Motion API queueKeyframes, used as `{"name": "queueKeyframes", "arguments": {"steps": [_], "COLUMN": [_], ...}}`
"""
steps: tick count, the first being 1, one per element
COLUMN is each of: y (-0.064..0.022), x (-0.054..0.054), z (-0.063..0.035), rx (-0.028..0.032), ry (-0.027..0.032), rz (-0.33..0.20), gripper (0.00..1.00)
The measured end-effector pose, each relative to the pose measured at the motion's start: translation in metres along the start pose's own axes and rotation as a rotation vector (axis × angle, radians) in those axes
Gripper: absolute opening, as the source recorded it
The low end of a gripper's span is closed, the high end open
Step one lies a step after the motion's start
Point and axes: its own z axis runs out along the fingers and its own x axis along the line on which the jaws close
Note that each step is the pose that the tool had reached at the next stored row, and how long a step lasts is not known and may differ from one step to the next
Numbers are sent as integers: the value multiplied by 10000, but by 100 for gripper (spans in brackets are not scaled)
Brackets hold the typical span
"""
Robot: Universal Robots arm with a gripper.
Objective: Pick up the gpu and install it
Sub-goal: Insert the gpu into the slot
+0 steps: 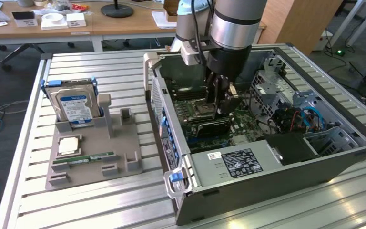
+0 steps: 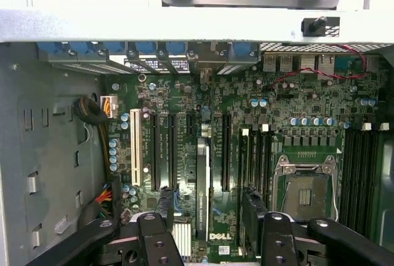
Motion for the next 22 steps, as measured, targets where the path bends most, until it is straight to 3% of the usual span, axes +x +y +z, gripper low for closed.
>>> {"name": "queueKeyframes", "arguments": {"steps": [9, 22], "y": [0, -6], "x": [0, -1], "z": [-14, -145], "rx": [-1, 0], "ry": [3, 0], "rz": [0, 0], "gripper": [57, 57]}}
